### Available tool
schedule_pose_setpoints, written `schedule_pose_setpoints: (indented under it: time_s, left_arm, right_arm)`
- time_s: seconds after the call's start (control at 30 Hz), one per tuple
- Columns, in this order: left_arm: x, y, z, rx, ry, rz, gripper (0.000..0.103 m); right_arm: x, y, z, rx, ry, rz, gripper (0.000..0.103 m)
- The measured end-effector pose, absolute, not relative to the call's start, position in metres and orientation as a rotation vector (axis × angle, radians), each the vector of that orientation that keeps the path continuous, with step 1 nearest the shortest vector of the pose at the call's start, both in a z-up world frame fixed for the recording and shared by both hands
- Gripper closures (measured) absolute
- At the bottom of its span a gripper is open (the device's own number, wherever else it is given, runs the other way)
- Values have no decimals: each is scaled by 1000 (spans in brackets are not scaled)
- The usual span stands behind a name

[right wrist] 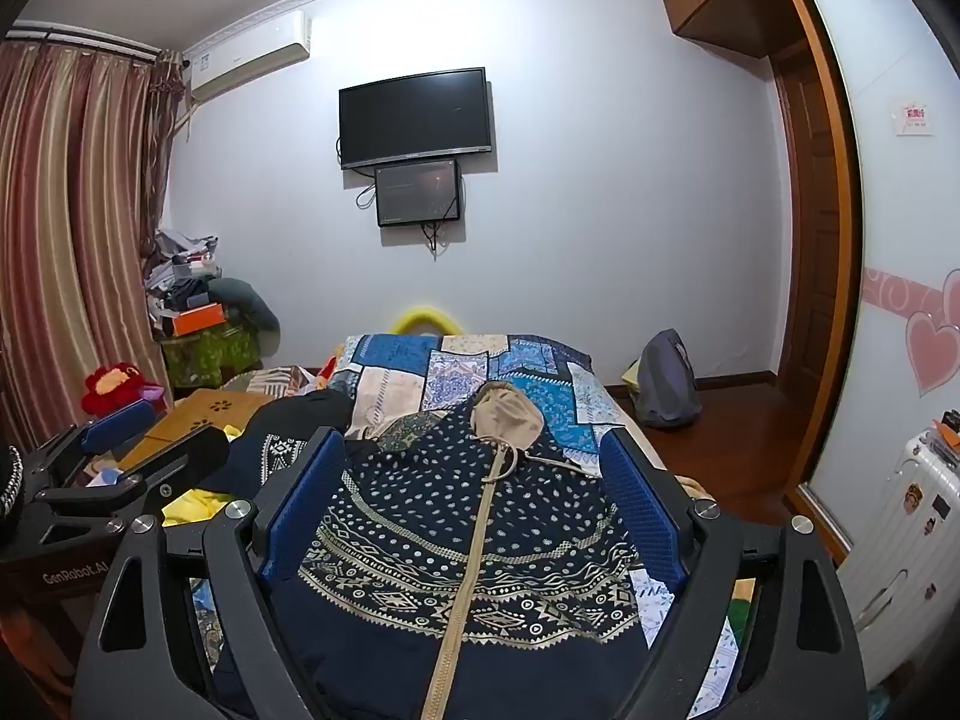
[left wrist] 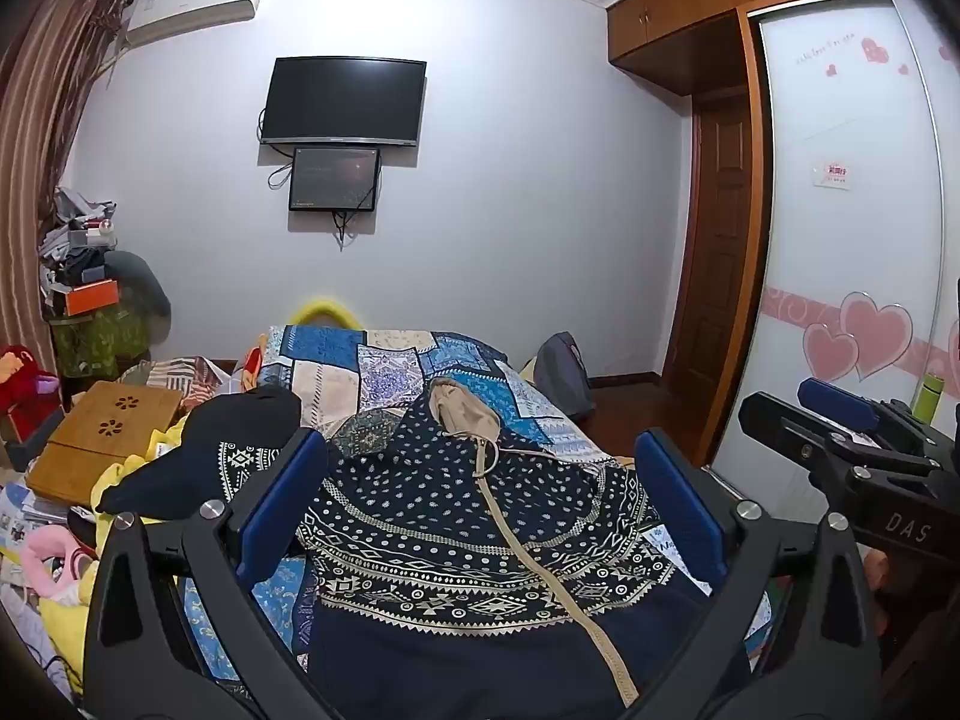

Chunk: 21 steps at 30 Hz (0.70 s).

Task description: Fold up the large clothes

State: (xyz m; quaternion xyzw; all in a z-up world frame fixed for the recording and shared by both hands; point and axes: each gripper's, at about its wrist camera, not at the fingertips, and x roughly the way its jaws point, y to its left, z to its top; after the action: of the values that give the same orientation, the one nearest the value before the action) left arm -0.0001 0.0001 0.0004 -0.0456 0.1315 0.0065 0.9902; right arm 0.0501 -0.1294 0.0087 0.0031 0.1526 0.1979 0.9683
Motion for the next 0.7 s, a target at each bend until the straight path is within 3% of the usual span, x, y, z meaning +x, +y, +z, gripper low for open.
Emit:
schedule_pose_setpoints:
  time_s: [0.7]
  left_arm:
    - [-1, 4, 2, -93, 267, 12, 0]
  right_arm:
    - [50, -128, 6, 7, 314, 401, 18]
